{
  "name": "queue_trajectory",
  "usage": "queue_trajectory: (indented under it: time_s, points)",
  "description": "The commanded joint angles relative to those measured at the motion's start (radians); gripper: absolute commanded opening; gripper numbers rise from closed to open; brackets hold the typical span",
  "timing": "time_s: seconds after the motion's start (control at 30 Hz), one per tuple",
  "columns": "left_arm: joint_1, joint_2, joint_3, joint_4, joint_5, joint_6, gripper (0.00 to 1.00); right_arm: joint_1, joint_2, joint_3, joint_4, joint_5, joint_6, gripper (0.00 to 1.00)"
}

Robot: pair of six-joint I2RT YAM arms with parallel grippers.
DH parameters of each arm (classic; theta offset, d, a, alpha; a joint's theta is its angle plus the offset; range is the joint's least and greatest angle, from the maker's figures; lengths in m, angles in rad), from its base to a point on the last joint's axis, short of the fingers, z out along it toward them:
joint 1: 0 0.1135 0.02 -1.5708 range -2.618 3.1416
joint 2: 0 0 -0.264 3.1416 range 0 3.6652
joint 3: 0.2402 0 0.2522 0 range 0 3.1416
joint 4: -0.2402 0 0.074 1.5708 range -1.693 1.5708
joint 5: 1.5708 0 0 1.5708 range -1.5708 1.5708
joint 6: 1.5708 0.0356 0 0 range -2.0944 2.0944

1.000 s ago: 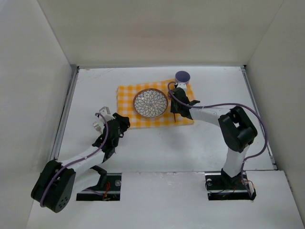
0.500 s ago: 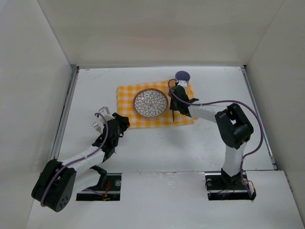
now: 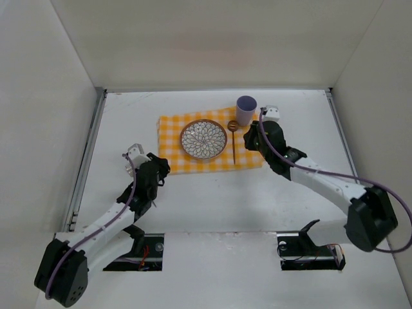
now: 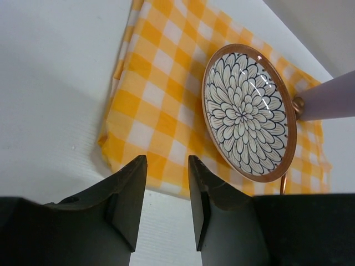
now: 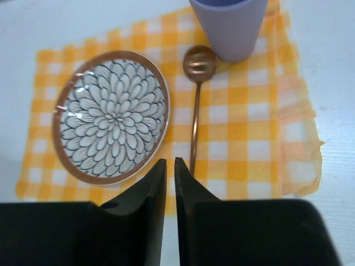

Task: Set the dinner table for one person

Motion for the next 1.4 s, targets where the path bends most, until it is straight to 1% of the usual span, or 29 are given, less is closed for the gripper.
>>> queue_trajectory:
  time_s: [0.0, 0.03, 0.1, 0.2, 0.23, 0.27, 0.4, 0.47, 0.6, 0.83, 0.97, 1.13, 1.2, 1.37]
  points:
    - [0.009, -0.068, 0.079, -0.250, -0.037, 0.004, 0.28, 0.030, -0.106, -0.100, 0.067, -0.001, 0.026, 0.14]
    - [0.014, -0.082, 0.090, -0.319, -0.037, 0.004, 0.24, 0.040, -0.129, -0.125, 0.084, -0.004, 0.039, 0.13]
    - [0.011, -0.105, 0.093, -0.413, -0.044, 0.006, 0.22, 0.060, -0.155, -0.158, 0.121, -0.019, 0.051, 0.14]
    - [0.026, -0.142, 0.101, -0.574, -0.054, -0.025, 0.21, 0.086, -0.149, -0.186, 0.165, -0.039, 0.063, 0.21]
    - [0.032, -0.150, 0.110, -0.632, -0.058, -0.046, 0.22, 0.093, -0.139, -0.192, 0.179, -0.039, 0.063, 0.22]
    - [0.038, -0.151, 0.121, -0.683, -0.066, -0.065, 0.25, 0.095, -0.128, -0.194, 0.187, -0.039, 0.068, 0.22]
    - [0.073, -0.139, 0.136, -0.798, -0.109, -0.138, 0.35, 0.096, -0.099, -0.208, 0.231, -0.045, 0.099, 0.24]
    - [0.092, -0.125, 0.136, -0.808, -0.116, -0.149, 0.37, 0.096, -0.073, -0.208, 0.248, -0.065, 0.100, 0.24]
    - [0.121, -0.061, 0.130, -0.783, -0.107, -0.140, 0.37, 0.096, -0.034, -0.199, 0.250, -0.084, 0.105, 0.23]
    - [0.127, 0.036, 0.132, -0.717, -0.144, -0.100, 0.33, 0.096, -0.039, -0.202, 0.247, -0.087, 0.103, 0.24]
    - [0.141, 0.079, 0.118, -0.635, -0.112, -0.086, 0.30, 0.096, -0.037, -0.199, 0.242, -0.087, 0.102, 0.26]
    - [0.149, 0.125, 0.109, -0.579, -0.078, -0.073, 0.25, 0.090, -0.050, -0.206, 0.245, -0.087, 0.103, 0.33]
    - [0.155, 0.129, 0.101, -0.578, -0.078, -0.076, 0.22, 0.083, -0.060, -0.211, 0.241, -0.081, 0.099, 0.33]
    - [0.189, 0.070, 0.064, -0.558, -0.038, -0.073, 0.10, 0.043, -0.090, -0.232, 0.244, -0.076, 0.103, 0.34]
